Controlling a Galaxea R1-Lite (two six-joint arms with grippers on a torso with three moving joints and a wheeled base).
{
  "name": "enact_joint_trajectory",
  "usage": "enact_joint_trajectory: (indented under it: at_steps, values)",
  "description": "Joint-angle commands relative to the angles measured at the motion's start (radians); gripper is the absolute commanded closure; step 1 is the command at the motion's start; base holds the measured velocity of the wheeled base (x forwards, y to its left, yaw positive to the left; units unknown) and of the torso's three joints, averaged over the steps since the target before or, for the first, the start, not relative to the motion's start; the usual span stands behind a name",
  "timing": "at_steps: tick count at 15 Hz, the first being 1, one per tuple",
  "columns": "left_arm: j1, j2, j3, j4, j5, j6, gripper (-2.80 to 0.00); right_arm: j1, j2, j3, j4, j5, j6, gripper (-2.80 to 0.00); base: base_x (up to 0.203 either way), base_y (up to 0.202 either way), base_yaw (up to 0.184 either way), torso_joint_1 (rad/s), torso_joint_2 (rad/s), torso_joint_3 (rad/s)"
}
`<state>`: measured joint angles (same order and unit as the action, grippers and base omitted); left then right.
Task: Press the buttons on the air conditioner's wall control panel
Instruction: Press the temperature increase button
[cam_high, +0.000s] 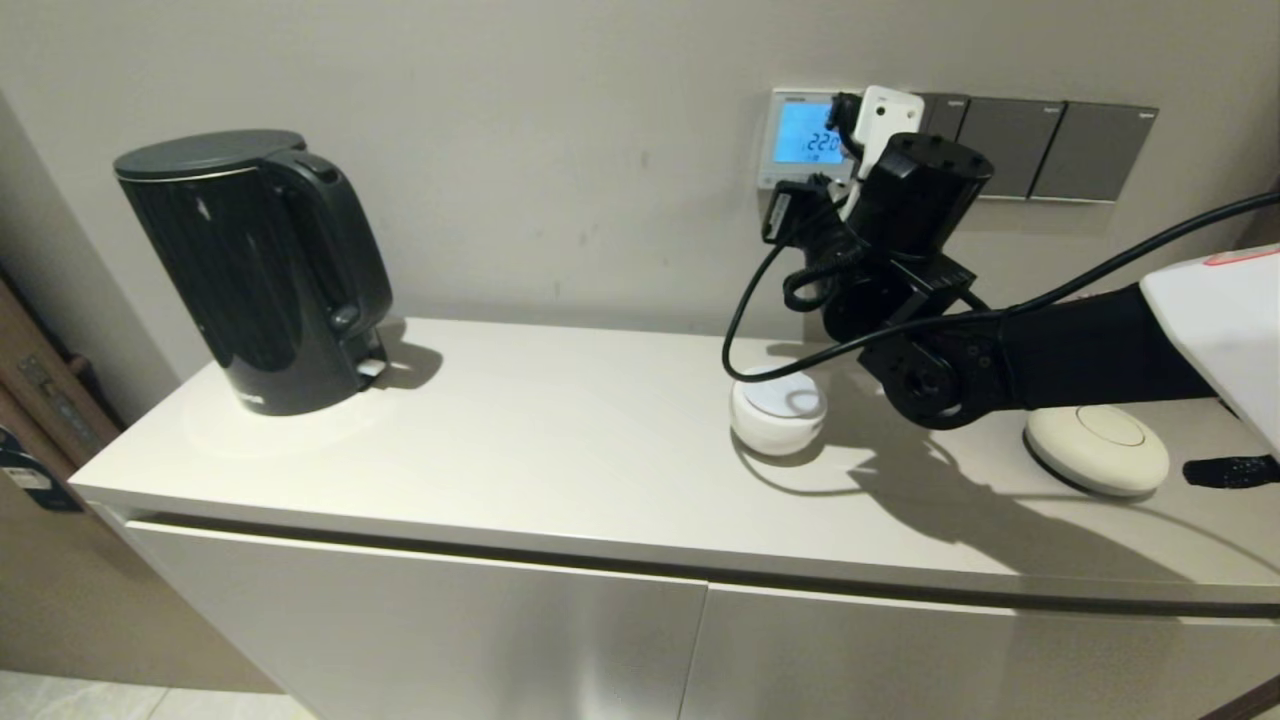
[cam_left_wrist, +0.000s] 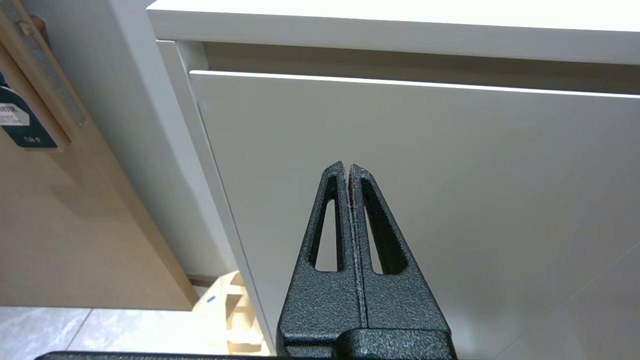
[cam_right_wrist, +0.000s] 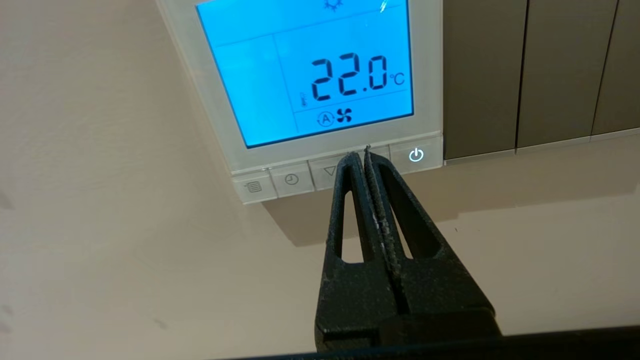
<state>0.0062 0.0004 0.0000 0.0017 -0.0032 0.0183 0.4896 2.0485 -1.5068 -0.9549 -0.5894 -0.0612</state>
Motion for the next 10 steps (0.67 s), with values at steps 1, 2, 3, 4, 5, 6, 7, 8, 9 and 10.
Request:
enact_joint_trajectory:
  at_steps: [1, 2, 3, 4, 5, 6, 7, 8, 9, 10]
  values:
    - [0.001, 0.001, 0.0, 0.0, 0.0, 0.0, 0.0, -0.006, 0.013, -0.007, -0.004, -0.003, -0.002, 0.0, 0.0, 0.0, 0.0, 0.0, 0.0, 0.0]
    - [0.001, 0.001, 0.0, 0.0, 0.0, 0.0, 0.0, -0.008, 0.021, -0.009, -0.005, -0.003, -0.002, 0.0, 0.0, 0.0, 0.0, 0.0, 0.0, 0.0]
    - [0.001, 0.0, 0.0, 0.0, 0.0, 0.001, 0.0, -0.009, 0.027, -0.01, -0.004, -0.003, -0.002, 0.0, 0.0, 0.0, 0.0, 0.0, 0.0, 0.0]
    - [0.0, 0.001, 0.0, 0.0, 0.0, 0.0, 0.0, -0.009, 0.027, -0.01, -0.004, -0.001, -0.002, 0.0, 0.0, 0.0, 0.0, 0.0, 0.0, 0.0]
    - [0.001, 0.001, 0.0, 0.0, 0.0, 0.0, 0.0, -0.008, 0.029, -0.01, -0.004, -0.003, -0.002, 0.0, 0.0, 0.0, 0.0, 0.0, 0.0, 0.0]
    - [0.001, 0.001, 0.0, 0.0, 0.0, 0.001, 0.0, -0.008, 0.03, -0.01, -0.005, -0.003, -0.002, 0.0, 0.0, 0.0, 0.0, 0.0, 0.0, 0.0]
    - [0.0, 0.001, 0.0, 0.0, 0.0, 0.0, 0.0, -0.007, 0.03, -0.01, -0.005, -0.003, -0.002, 0.0, 0.0, 0.0, 0.0, 0.0, 0.0, 0.0]
    - [0.001, 0.001, 0.0, 0.0, 0.0, 0.0, 0.0, -0.005, 0.028, -0.008, -0.005, -0.003, -0.002, 0.0, 0.0, 0.0, 0.0, 0.0, 0.0, 0.0]
    - [0.0, 0.0, 0.0, 0.0, 0.0, 0.0, 0.0, -0.002, 0.023, -0.005, -0.005, -0.003, -0.002, 0.0, 0.0, 0.0, 0.0, 0.0, 0.0, 0.0]
    - [0.001, 0.0, 0.0, 0.0, 0.0, 0.0, 0.0, 0.0, 0.017, -0.003, -0.005, -0.003, -0.002, 0.0, 0.0, 0.0, 0.0, 0.0, 0.0, 0.0]
